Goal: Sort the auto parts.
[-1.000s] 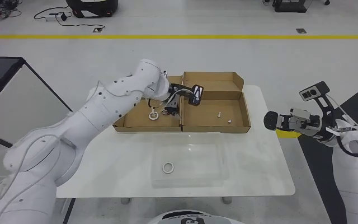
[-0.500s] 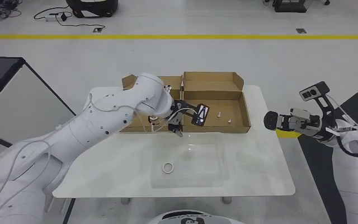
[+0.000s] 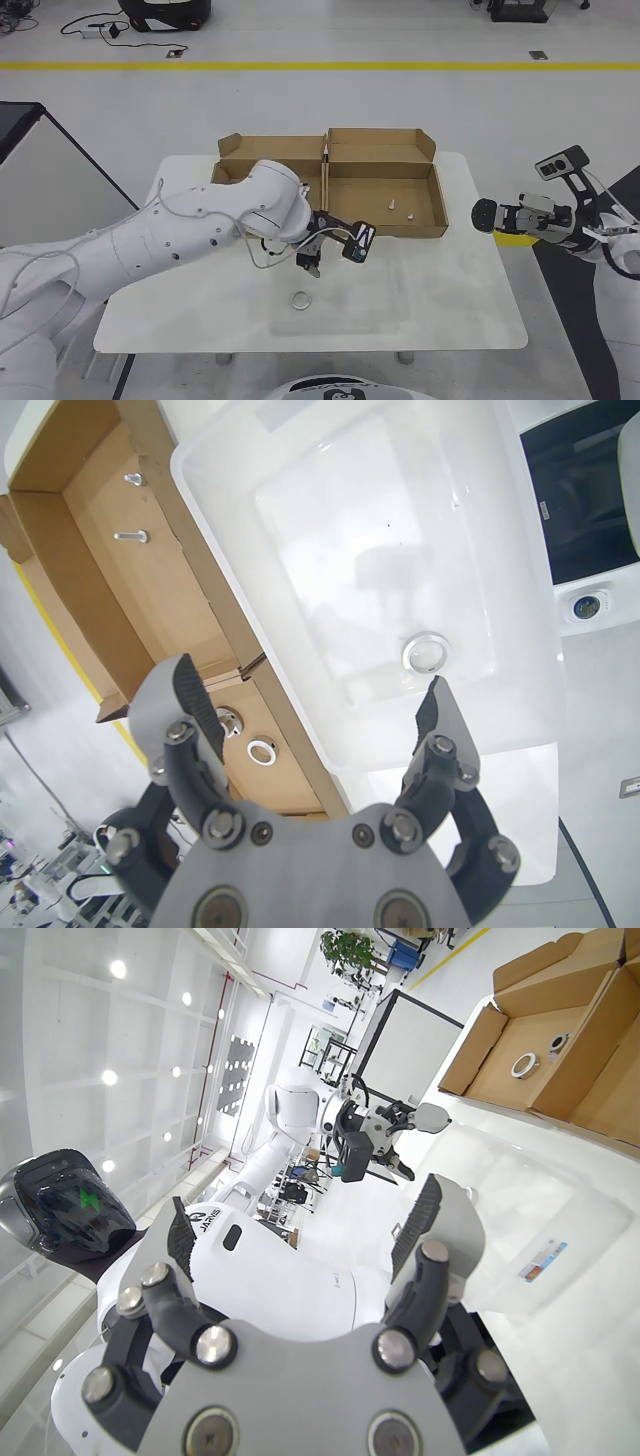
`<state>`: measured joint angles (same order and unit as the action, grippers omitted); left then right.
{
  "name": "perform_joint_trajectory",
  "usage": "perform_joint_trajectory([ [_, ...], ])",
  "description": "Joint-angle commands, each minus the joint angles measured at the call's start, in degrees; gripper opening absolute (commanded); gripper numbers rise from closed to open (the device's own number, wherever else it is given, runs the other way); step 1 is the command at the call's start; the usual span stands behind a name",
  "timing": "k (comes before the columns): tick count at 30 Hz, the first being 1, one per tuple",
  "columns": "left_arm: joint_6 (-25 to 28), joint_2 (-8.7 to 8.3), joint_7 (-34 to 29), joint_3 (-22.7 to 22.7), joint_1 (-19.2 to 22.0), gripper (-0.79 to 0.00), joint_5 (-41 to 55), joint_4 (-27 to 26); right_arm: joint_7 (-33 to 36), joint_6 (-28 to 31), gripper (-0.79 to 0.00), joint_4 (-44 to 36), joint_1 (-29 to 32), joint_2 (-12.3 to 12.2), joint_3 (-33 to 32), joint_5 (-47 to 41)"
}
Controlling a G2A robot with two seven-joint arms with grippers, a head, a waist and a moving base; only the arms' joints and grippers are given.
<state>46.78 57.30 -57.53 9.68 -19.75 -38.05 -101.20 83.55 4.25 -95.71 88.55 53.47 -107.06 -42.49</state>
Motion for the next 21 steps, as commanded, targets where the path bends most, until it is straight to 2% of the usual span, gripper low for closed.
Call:
perform_joint_trajectory([
  [1,-0.4,-0.41,-0.4,0.1,-0.7,0.000,-0.2,-1.1,0.0,0.0,0.000,0.0,0.0,0.0,0.0,0.0],
  [10,-0.8,-1.28,-0.8,0.1,-4.0,0.000,-2.3,-3.2,0.0,0.0,0.000,0.0,0.0,0.0,0.0,0.0],
  [21,1.4,-0.85,1.4,0.1,-7.9,0.000,-6.5,-0.2,0.0,0.0,0.000,0.0,0.0,0.0,0.0,0.0],
])
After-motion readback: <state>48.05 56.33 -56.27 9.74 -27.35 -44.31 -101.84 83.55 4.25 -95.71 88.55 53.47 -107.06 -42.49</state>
